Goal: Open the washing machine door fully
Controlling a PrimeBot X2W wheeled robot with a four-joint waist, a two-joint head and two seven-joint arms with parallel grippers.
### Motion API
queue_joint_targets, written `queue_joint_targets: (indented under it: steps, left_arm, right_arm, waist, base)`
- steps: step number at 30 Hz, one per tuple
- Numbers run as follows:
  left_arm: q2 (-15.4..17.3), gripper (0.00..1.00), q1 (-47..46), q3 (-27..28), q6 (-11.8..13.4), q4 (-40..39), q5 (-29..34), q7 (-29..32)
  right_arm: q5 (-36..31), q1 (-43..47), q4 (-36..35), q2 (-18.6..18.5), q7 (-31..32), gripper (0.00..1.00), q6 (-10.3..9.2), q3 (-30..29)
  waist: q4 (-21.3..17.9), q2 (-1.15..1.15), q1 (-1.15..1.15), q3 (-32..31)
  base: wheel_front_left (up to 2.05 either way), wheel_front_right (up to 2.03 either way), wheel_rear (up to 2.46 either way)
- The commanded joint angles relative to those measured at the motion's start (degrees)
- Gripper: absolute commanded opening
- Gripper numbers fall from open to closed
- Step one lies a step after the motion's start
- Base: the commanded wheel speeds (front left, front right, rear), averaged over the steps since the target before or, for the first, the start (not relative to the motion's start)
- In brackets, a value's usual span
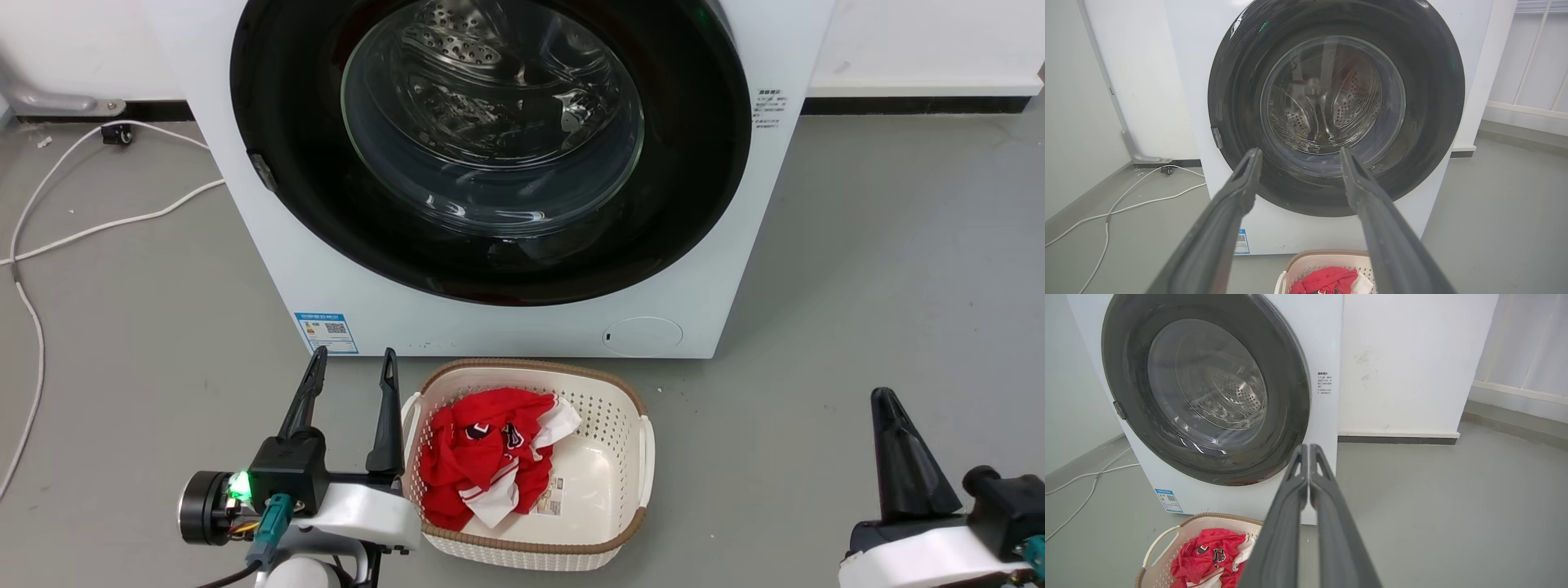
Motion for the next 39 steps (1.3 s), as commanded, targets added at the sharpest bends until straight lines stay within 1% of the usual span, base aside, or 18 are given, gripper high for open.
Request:
queue_joint_targets:
  steps: [1, 2, 5, 7, 8, 10, 11, 13, 17, 20, 21, 22, 23, 27, 34, 39]
  left_arm:
    - [-0.07, 1.0, -0.29, -0.03, 0.32, -0.22, 0.05, -0.15]
    - [-0.07, 1.0, -0.29, -0.07, 0.38, -0.22, 0.05, -0.15]
    - [-0.06, 1.0, -0.4, -0.11, 0.37, -0.33, 0.1, -0.15]
    - [-0.07, 1.0, -0.54, -0.13, 0.42, -0.36, 0.1, -0.15]
    - [-0.06, 1.0, -0.63, -0.14, 0.49, -0.39, 0.08, -0.15]
    - [-0.06, 1.0, -0.81, -0.23, 0.62, -0.45, 0.04, -0.15]
    - [-0.06, 1.0, -0.89, -0.22, 0.69, -0.47, 0.03, -0.15]
    - [-0.06, 1.0, -1.03, -0.15, 0.8, -0.53, -0.01, -0.15]
    - [-0.06, 1.0, -1.27, 0.08, 1.17, -0.87, -0.01, -0.15]
    - [-0.06, 1.0, -1.9, 0.05, 1.41, -1.19, 0.02, -0.15]
    - [-0.06, 1.0, -1.9, 0.05, 1.41, -1.19, 0.02, -0.15]
    - [-0.06, 1.0, -2.34, -0.19, 1.47, -1.32, 0.24, -0.15]
    - [-0.06, 1.0, -2.34, -0.19, 1.47, -1.32, 0.24, -0.15]
    - [-0.06, 1.0, -3.33, -0.76, 1.77, -1.58, 0.33, -0.15]
    - [-0.06, 1.0, -5.0, -1.73, 2.05, -2.23, 0.44, -0.15]
    - [-0.06, 1.0, -6.01, -2.35, 2.35, -2.82, 0.53, -0.15]
  right_arm:
    - [2.3, -0.38, -0.52, 0.21, -0.91, 0.0, -0.04, -0.06]
    - [4.77, -0.55, -0.63, 0.21, -1.41, 0.0, -0.04, -0.22]
    - [21.01, -1.17, -0.37, 0.2, -2.76, 0.0, -0.03, -0.47]
    - [36.08, -1.97, -0.09, 0.19, -3.44, 0.0, -0.03, -0.35]
    - [41.53, -2.22, 0.03, 0.18, -3.55, 0.0, -0.03, -0.41]
    - [55.27, -3.38, 0.16, 0.18, -3.25, 0.0, -0.03, -0.65]
    - [60.68, -4.05, 0.13, 0.16, -2.81, 0.0, -0.02, -1.0]
    - [69.97, -5.55, -0.18, 0.16, -1.33, 0.0, -0.02, -2.12]
    - [81.41, -9.94, 0.89, -0.09, 3.68, 0.0, -0.02, -5.59]
    - [87.59, -14.82, 4.18, -2.02, 7.72, 0.0, -0.02, -7.7]
    - [87.59, -14.82, 4.18, -2.02, 7.72, 0.0, -0.02, -7.7]
    - [90.45, -18.56, 7.25, -3.64, 9.51, 0.0, -0.02, -8.78]
    - [90.45, -18.56, 7.25, -3.64, 9.51, 0.0, -0.02, -8.78]
    - [93.52, -26.75, 14.38, -8.05, 12.72, 0.0, -0.02, -9.1]
    - [93.47, -41.54, 26.96, -16.15, 18.15, 0.0, -0.02, -5.08]
    - [92.25, -52.6, 35.34, -20.46, 22.63, 0.0, -0.02, -1.0]
  waist:
    - [-0.04, 0.0, 0.0, 0.08]
    - [-0.05, 0.0, 0.0, 0.1]
    - [-0.11, 0.0, 0.0, 0.3]
    - [-0.13, 0.0, 0.0, 0.47]
    - [-0.13, 0.0, 0.0, 0.55]
    - [-0.14, 0.0, 0.0, 0.77]
    - [-0.17, 0.0, 0.0, 0.88]
    - [-0.26, 0.0, 0.0, 1.16]
    - [-0.68, 0.0, 0.0, 2.26]
    - [-0.96, 0.0, 0.0, 3.23]
    - [-0.96, 0.0, 0.0, 3.23]
    - [-1.02, 0.0, 0.0, 4.05]
    - [-1.02, 0.0, 0.0, 4.05]
    - [-0.73, 0.0, 0.0, 5.63]
    - [0.48, 0.0, 0.0, 8.63]
    - [1.42, 0.0, 0.0, 10.65]
  base:
    - [0.0, 0.0, 0.0]
    - [0.0, 0.0, 0.0]
    - [0.0, 0.0, 0.0]
    - [0.0, 0.0, 0.0]
    - [0.0, 0.0, 0.0]
    - [0.0, 0.0, 0.0]
    - [0.0, 0.0, 0.0]
    - [0.0, 0.0, 0.0]
    - [0.0, 0.0, 0.0]
    - [0.0, 0.0, 0.0]
    - [0.0, 0.0, 0.0]
    - [0.0, 0.0, 0.0]
    - [0.0, 0.0, 0.0]
    - [0.0, 0.0, 0.0]
    - [0.0, 0.0, 0.0]
    - [0.0, 0.0, 0.0]
